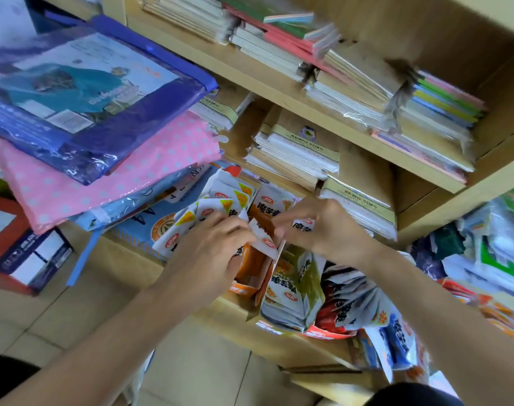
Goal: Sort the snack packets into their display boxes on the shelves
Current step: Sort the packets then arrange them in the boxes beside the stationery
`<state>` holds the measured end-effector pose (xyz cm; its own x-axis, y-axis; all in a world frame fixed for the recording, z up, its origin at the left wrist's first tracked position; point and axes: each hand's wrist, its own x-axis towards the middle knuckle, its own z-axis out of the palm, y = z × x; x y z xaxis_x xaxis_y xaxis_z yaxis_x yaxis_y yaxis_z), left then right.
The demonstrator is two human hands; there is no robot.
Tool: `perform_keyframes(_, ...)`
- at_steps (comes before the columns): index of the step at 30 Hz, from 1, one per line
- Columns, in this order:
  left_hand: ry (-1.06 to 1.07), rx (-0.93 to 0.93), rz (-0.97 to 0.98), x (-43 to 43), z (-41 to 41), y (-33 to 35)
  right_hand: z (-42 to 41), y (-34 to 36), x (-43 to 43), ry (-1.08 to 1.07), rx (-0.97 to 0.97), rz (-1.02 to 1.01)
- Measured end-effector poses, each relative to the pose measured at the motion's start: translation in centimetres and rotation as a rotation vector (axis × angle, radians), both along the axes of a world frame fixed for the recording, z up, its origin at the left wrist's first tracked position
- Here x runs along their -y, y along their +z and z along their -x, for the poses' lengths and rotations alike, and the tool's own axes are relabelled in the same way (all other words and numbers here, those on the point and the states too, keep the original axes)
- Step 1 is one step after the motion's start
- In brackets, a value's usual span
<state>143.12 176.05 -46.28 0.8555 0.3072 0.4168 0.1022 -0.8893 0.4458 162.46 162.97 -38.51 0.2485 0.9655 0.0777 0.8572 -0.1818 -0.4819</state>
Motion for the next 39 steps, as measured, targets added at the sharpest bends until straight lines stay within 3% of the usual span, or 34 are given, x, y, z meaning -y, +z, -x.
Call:
perform_keyframes(3, -0.013, 0.009, 0.031, -0.2, -0.2, 0.1, -1.7, 0.3, -2.3, -0.183, 0.179, -0.061)
perform_keyframes(8, -0.033, -0.012, 0.063, -0.8, -0.4, -0.2, -3.2, -0.1, -6.5, -0.266, 0.246, 0.220)
perform_keyframes(15, -0.019, -0.002, 0.087, -0.6, -0.4, 0.0, -3.7, -0.3, -5.2, -0.180, 0.337, -0.001)
perform_keyframes(18, -0.033, 0.000, 0.084, -0.5, -0.2, 0.0, -2.8, -0.3, -3.4, -0.118, 0.253, -0.114)
perform_keyframes(21, -0.036, 0.005, 0.045, -0.5, 0.2, 0.0, -1.2, -0.4, -1.3, 0.003, 0.092, -0.060)
perform_keyframes(24, -0.049, 0.035, 0.066, -0.3, 0.7, 0.6, -0.4, -1.7, 0.0, 0.100, 0.151, -0.006)
perform_keyframes(30, 0.151, 0.246, -0.007, -1.0, 1.9, 3.3, 1.7, -0.9, 0.0, -0.028, 0.180, 0.135)
perform_keyframes(34, 0.380, 0.042, 0.035, -3.7, 3.4, 3.4, 3.7, -0.4, -1.0, -0.035, 0.443, 0.243)
perform_keyframes(37, 0.335, -0.164, 0.236, -3.7, 4.0, 3.0, 5.0, -1.1, -1.7, -0.013, 0.632, 0.244)
perform_keyframes(39, 0.285, -0.132, 0.250, -4.1, 3.9, 2.5, 5.6, -1.6, -2.2, 0.021, 0.675, 0.237)
